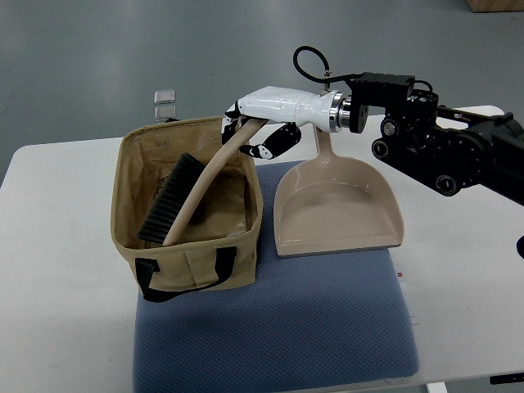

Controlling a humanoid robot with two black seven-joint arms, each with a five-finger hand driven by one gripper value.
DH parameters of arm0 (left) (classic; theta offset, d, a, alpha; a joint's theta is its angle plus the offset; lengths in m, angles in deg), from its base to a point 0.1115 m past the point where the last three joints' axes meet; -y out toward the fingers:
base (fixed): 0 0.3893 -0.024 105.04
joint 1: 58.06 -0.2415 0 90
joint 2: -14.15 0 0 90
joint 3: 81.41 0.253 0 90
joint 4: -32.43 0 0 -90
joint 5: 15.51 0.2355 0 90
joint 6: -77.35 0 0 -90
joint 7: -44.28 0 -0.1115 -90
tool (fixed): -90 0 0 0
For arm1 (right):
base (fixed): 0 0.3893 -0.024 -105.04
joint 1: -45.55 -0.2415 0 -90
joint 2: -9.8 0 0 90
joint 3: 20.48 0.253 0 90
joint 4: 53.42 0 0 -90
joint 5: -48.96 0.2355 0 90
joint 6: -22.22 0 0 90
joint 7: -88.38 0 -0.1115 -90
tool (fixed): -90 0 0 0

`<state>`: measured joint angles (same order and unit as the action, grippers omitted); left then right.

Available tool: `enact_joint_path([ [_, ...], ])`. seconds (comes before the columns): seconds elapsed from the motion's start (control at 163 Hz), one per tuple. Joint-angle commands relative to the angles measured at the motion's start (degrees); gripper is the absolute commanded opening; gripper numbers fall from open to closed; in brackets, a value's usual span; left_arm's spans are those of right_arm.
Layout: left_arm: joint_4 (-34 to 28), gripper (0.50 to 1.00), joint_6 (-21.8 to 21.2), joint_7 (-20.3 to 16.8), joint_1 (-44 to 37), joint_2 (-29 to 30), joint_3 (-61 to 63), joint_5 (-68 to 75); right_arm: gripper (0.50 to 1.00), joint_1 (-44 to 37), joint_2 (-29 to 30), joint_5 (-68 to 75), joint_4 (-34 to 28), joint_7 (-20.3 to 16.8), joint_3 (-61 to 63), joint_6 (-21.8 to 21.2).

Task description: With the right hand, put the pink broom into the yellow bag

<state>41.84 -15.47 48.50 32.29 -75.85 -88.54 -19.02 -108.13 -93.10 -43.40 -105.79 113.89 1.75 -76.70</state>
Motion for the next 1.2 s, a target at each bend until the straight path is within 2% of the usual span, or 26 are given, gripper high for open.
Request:
enact_joint_path([
  [0.0, 0.0, 1.0, 0.01, 0.0, 0.0, 0.0, 0.0, 0.0, 0.552, 1.11, 1.56, -1.33, -0.01, -0.11, -0.08, 0.57],
  [0.135, 0.0, 1.0, 0.01, 0.0, 0.0, 0.0, 0.0, 0.0, 0.58, 1.37, 1.82, -1.86, -0.01, -0.11, 0.01, 1.19],
  [0.191, 0.0, 1.0, 0.01, 0.0, 0.0, 0.0, 0.0, 0.0, 0.613, 1.37, 1.82, -1.77, -0.01, -0.02, 0.01, 1.54],
  [0.228, 0.0, 1.0, 0.01, 0.0, 0.0, 0.0, 0.0, 0.0, 0.674, 1.46, 2.35, -1.77, -0.1, -0.02, 0.01, 1.89],
  [0.332, 0.0, 1.0, 0.01, 0.0, 0.0, 0.0, 0.0, 0.0, 0.717, 1.55, 2.35, -1.68, -0.1, -0.02, 0.1, 2.24],
  [0.652, 0.0, 1.0, 0.01, 0.0, 0.0, 0.0, 0.0, 0.0, 0.746, 1.28, 1.38, -0.54, -0.62, 0.07, 1.86, 2.68],
  [0.904, 0.0, 1.0, 0.01, 0.0, 0.0, 0.0, 0.0, 0.0, 0.754, 4.01, -0.81, 3.68, 0.17, 0.16, 10.03, 2.42],
  [1.064, 0.0, 1.0, 0.01, 0.0, 0.0, 0.0, 0.0, 0.0, 0.797, 8.84, -1.69, 13.08, 1.22, 0.25, 17.94, 2.59],
  [1.193, 0.0, 1.0, 0.01, 0.0, 0.0, 0.0, 0.0, 0.0, 0.854, 13.58, -1.69, 23.18, 2.71, 0.77, 23.74, 2.59],
])
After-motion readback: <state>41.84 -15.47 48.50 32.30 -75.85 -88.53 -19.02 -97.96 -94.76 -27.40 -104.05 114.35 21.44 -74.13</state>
